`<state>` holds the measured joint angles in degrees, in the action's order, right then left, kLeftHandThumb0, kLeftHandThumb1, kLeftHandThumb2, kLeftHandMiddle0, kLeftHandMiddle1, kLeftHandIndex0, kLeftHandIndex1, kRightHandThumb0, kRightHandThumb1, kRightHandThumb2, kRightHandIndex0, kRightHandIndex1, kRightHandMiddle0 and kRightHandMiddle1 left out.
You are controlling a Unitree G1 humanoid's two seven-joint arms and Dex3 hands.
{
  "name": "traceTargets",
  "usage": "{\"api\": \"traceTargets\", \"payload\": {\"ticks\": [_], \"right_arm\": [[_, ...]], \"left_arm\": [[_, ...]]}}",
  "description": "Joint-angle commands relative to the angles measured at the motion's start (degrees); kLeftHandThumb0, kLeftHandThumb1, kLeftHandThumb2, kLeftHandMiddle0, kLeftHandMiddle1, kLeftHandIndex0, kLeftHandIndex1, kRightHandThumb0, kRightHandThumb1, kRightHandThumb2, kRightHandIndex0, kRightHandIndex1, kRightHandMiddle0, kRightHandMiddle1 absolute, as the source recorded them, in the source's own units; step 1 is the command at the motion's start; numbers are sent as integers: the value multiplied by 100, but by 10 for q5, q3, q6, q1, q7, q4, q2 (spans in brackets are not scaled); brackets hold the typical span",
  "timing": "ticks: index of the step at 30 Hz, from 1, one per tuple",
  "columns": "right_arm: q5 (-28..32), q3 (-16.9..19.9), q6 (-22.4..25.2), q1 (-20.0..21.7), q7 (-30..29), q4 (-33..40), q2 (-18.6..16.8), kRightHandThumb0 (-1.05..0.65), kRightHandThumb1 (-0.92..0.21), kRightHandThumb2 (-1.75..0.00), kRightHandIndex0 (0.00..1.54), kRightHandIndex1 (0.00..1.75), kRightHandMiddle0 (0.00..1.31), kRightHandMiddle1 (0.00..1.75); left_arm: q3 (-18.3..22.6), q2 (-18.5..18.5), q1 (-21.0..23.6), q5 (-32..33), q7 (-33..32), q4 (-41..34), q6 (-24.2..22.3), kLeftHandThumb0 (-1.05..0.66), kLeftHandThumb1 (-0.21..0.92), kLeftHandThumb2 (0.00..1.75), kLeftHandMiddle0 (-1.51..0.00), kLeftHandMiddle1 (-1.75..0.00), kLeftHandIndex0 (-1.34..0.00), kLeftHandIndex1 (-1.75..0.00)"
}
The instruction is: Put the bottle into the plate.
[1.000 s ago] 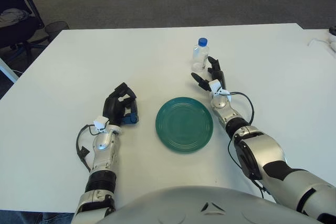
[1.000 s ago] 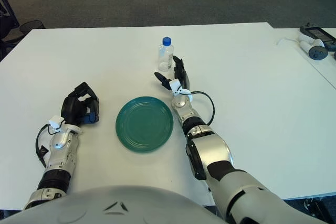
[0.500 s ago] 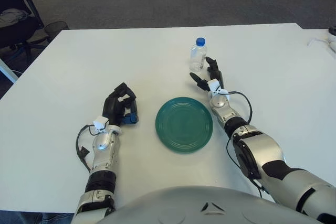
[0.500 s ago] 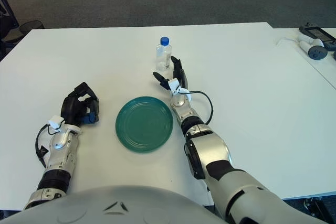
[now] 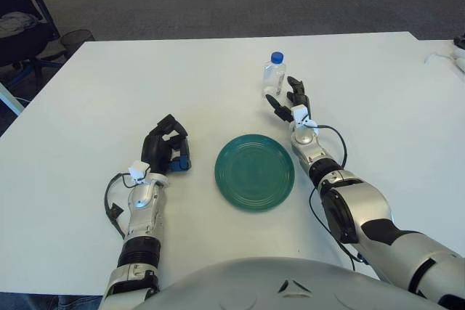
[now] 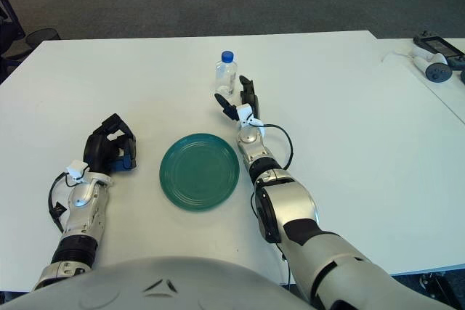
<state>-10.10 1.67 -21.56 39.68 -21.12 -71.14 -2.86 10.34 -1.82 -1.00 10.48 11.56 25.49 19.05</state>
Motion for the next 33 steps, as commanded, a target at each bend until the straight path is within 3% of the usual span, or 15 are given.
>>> {"api": "traceTargets", "payload": {"ticks": [1, 10, 24, 33], "right_arm": [[17, 13, 69, -25, 20, -37, 1, -104, -92, -25, 11, 20, 0, 48], [25, 28, 77, -14, 29, -39, 5, -102, -92, -24, 11, 20, 0, 46], [37, 52, 98, 16, 49, -47, 46, -100, -92, -22, 9, 17, 0, 38], [12, 27, 97, 29, 65, -48, 64, -103, -92, -27, 12, 17, 0, 58]], "left_arm": [[2, 8, -31, 1, -9, 24, -14, -60, 6, 163, -136, -175, -83, -175], [6, 7, -34, 8, -4, 20, -14, -60, 6, 163, -135, -175, -83, -175], [8, 5, -36, 9, 1, 23, -6, -60, 6, 164, -135, -175, -84, -175], [7, 3, -36, 5, 1, 23, -6, -59, 7, 162, -134, -175, -83, -175]]}}
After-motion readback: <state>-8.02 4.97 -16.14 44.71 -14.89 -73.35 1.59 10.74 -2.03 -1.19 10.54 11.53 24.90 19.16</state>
